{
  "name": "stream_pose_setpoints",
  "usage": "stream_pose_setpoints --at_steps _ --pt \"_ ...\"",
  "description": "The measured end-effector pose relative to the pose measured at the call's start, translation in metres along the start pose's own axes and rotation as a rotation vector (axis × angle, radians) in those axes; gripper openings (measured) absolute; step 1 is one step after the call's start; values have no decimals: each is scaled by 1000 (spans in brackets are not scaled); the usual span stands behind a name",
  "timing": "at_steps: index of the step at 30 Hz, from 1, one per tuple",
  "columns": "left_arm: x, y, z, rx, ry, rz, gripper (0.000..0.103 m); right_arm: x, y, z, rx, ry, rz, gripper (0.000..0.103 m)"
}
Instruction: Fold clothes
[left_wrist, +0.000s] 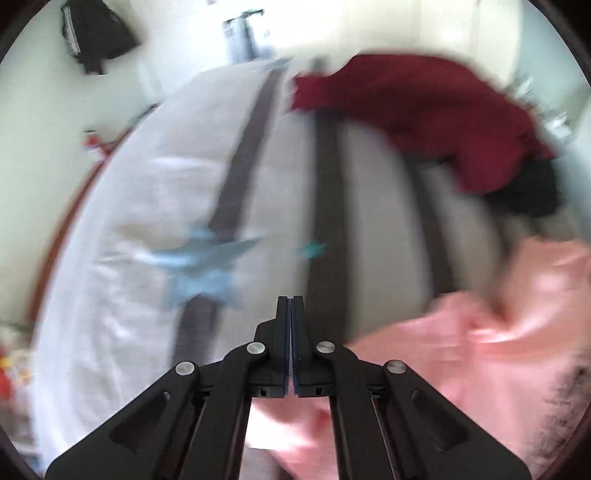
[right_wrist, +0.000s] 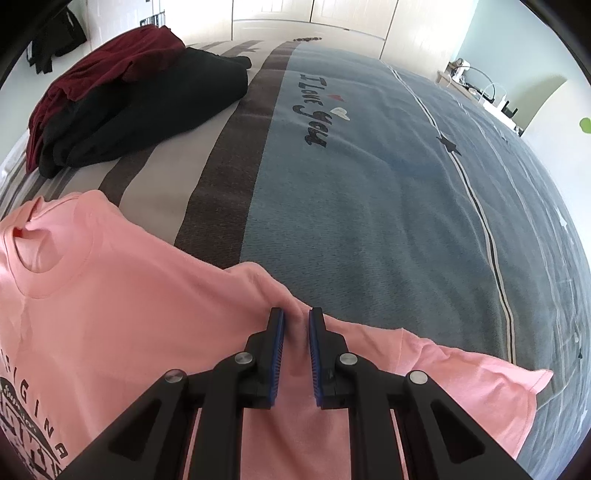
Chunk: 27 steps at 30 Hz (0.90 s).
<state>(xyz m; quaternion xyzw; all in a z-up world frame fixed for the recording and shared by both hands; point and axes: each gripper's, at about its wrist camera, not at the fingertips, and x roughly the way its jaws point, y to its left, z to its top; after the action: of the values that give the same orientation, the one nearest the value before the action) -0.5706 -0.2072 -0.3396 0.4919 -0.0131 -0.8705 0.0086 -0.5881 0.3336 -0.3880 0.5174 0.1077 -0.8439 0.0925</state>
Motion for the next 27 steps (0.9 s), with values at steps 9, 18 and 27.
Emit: stream_pose_setpoints --at_steps 9,18,27 --pt "49 -59 -8 158 103 -2 30 -3 -13 -3 22 -1 49 12" --pt "56 -21 15 -57 57 181 2 -2 -10 -6 36 -31 36 12" --pt "43 -9 0 -71 84 177 5 -1 -3 -6 35 -26 -5 11"
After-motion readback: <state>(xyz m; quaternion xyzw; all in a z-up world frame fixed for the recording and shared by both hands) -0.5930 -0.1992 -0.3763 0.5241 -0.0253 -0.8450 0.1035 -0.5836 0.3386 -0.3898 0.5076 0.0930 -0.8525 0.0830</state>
